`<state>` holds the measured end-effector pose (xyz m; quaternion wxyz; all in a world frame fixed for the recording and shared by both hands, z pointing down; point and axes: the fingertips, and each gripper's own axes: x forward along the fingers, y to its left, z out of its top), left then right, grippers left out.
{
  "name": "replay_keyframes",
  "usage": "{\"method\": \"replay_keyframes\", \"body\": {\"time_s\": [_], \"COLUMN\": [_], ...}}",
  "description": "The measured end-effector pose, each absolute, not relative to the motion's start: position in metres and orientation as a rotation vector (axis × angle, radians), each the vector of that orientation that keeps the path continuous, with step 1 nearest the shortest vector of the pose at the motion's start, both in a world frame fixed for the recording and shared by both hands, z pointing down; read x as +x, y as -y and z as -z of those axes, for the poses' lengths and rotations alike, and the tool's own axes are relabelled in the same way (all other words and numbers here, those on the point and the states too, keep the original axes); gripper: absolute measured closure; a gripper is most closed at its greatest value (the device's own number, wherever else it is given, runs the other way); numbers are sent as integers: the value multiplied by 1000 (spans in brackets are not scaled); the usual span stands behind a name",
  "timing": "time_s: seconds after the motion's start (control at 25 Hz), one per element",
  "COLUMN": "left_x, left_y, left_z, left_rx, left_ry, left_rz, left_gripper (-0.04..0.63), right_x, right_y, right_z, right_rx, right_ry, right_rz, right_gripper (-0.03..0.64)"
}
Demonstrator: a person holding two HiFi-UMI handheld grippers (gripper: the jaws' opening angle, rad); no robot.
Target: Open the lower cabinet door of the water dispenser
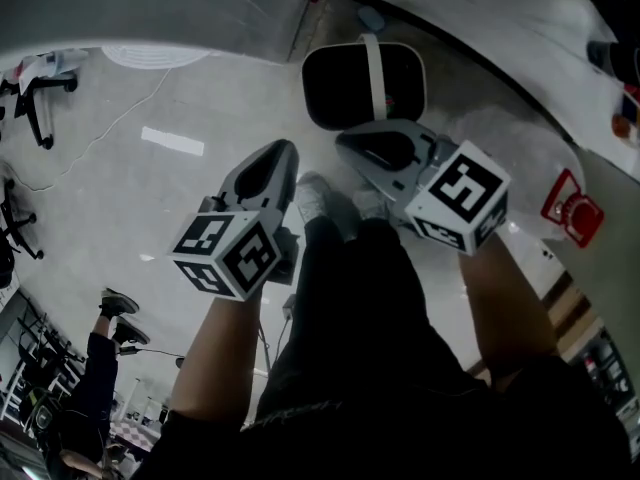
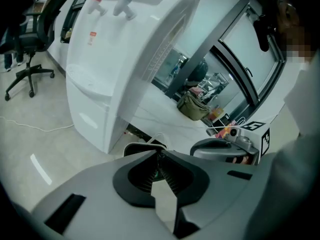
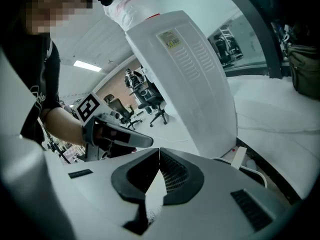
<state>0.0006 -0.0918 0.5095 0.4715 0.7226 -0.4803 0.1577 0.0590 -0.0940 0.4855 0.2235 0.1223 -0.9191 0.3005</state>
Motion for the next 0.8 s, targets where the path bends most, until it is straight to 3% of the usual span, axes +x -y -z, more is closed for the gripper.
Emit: {"method": "replay_keyframes", "body": {"time_s": [0.4, 0.8], "left_x": [-23, -60], "left_y": [138, 175], "left_z": [-539, -597], "left_rx": [1790, 1700], "left_ry": [1243, 1381], "left_rz": [-457, -589], "left_gripper": [575, 463], "right_x": [50, 50], "right_y": [102, 121], "right_z": [-506, -516], "right_rx": [376, 407], "right_ry": [2510, 2522], "right_rz": [-864, -881], "right_gripper": [602, 601]}}
